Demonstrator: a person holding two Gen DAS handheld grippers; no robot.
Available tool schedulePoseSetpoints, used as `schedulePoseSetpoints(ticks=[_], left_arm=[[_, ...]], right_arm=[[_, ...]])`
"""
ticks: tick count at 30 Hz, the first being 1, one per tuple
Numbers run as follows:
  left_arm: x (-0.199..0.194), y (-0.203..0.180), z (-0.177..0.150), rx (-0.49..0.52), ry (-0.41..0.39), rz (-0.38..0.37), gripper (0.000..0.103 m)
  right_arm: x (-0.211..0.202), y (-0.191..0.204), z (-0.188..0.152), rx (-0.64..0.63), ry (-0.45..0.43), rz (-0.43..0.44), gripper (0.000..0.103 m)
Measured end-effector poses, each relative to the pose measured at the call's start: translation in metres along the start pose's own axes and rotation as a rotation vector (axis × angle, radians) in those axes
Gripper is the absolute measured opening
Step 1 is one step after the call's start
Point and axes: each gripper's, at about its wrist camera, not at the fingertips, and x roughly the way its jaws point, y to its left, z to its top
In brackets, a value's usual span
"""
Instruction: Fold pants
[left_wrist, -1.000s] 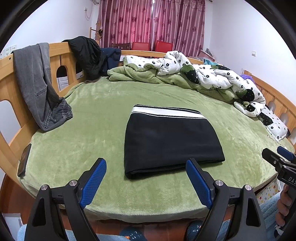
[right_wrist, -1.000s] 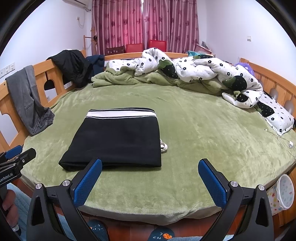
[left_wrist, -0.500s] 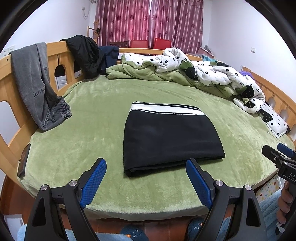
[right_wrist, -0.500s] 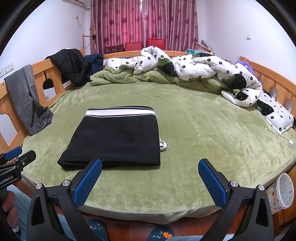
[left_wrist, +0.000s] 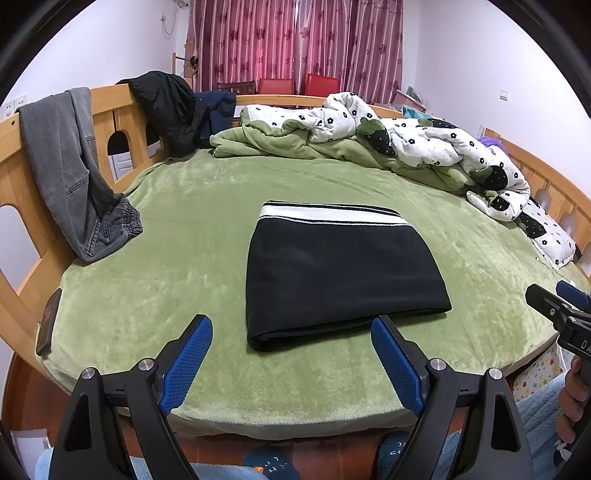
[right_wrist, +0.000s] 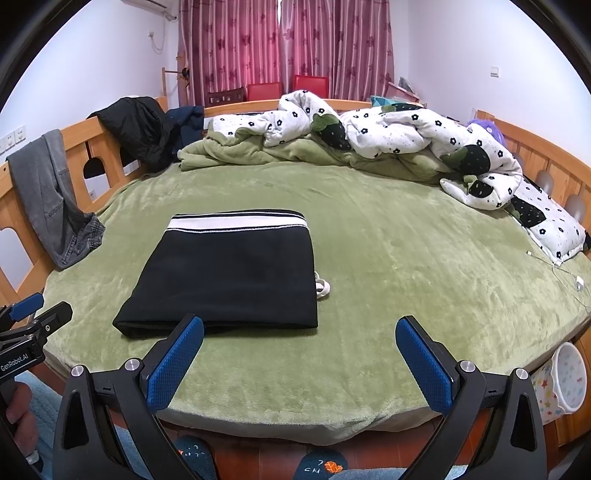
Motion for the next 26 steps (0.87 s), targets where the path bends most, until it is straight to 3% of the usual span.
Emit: schedulePoseSetpoints(ticks=[26], left_arm=[[-0.0032,-0.0001,0.0032,0.007,-0.012,-0.017,0.087]], right_arm=[[0.0007,-0.0022,-0.0004,-0.014,0.000,-0.007,0.102]])
